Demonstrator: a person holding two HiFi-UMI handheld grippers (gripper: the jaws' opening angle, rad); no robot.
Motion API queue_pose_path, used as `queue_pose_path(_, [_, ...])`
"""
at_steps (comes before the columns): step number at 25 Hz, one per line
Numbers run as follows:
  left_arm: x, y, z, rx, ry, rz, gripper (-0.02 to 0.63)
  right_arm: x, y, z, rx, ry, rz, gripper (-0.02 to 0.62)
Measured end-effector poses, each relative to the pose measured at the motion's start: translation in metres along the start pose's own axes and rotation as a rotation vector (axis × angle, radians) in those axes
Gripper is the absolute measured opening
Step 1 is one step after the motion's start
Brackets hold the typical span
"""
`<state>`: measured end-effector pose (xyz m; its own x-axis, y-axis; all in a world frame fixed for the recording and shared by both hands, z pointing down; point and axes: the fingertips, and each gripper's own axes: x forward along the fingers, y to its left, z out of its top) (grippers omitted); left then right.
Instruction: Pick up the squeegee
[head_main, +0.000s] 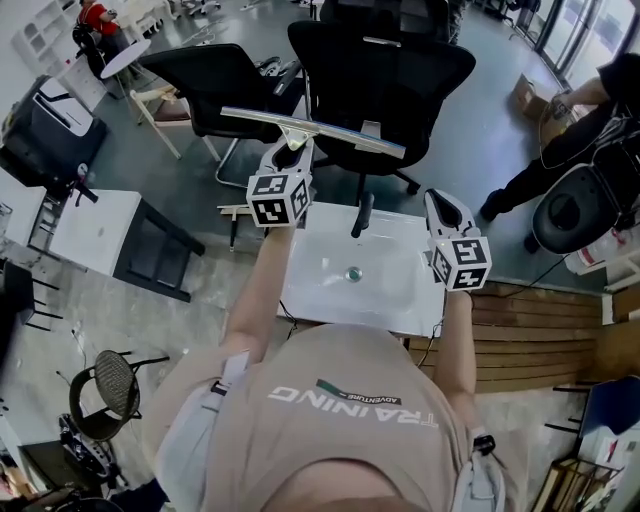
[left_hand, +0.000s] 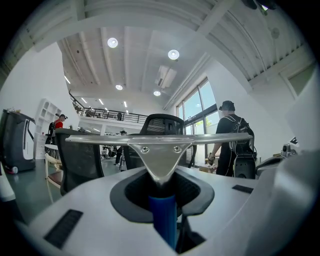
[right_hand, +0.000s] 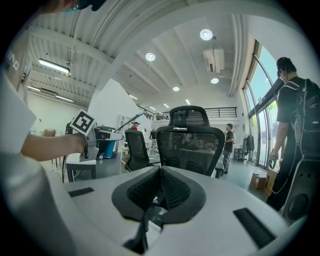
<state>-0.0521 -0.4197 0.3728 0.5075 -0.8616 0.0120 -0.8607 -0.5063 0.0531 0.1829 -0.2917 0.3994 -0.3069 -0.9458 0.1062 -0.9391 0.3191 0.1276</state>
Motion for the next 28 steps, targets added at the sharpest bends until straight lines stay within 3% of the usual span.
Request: queue_pose_path(28, [0.003,0.006,0.007,0.016,-0.023,0.007,0.097,0.020,0.008,0.007,0.001,-0.001,0.016,0.035])
